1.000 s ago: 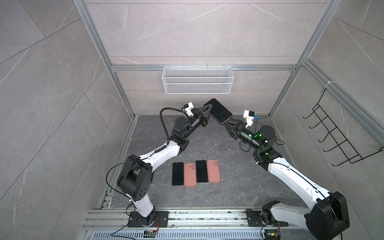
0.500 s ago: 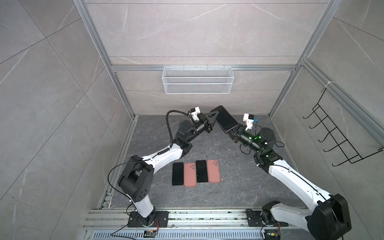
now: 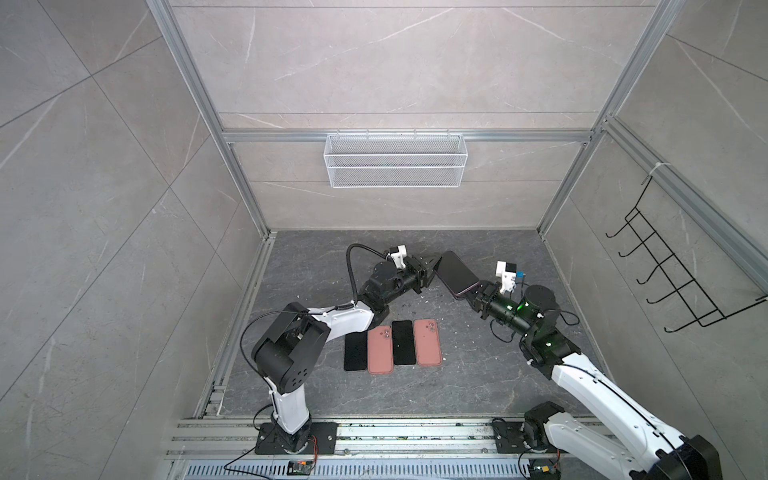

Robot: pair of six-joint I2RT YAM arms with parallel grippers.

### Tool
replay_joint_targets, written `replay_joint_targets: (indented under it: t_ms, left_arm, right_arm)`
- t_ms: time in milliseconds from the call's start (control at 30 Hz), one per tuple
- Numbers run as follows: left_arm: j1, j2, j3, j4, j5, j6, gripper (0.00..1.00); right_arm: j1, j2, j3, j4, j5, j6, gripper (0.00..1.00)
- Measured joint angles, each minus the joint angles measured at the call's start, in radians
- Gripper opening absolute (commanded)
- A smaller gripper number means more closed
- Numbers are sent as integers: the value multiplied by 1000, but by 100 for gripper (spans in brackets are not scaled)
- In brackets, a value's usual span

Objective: Take the phone out of the phone case

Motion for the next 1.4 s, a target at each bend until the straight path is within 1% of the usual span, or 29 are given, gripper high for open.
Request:
replay_joint_targets:
  t_ms: [133,267,300,367,433,500,633,800,933,1033,1133,1400]
  left_arm:
    - [-4,65,-3,-18,5,24,58]
    - [-4,65,-21,-72,0,90,65]
    - [-4,57,-21,-105,-2,121,66]
    - [-4,27,-20,-190,-9,196,72]
    - [-7,-26,-19,-296,-28,296,79]
    - [-13,-84,-2,-400,-47,410,80]
    - [-55,-178,87,-592,-78,698,81]
    - [-158,-241,136,-753,-55,1040,80]
    - [-227,-240,136,-894,-42,1249,79]
    - [-254,-237,135,-963,-28,1349,78]
    - [-272,-220,135,-1002,-29,1416,76]
    - [-319,-135,139,-1065,-48,1516,74]
  right_arm:
    - [0,-70,-98,-61,29,1,3]
    - [0,-108,-164,-144,55,5,2]
    - [0,-115,-175,-171,64,5,2]
    - [0,-129,-194,-209,77,5,2]
    - [0,-138,-217,-241,93,11,2]
    - [0,-137,-238,-256,106,21,2]
    - [0,-99,-274,-262,117,31,1]
    - [0,-32,-291,-253,116,45,1]
    - [0,-9,-296,-224,116,53,1]
    - [0,-7,-296,-208,116,53,1]
    - [0,-6,-297,-198,116,53,1]
    - [0,-5,-303,-190,115,54,1]
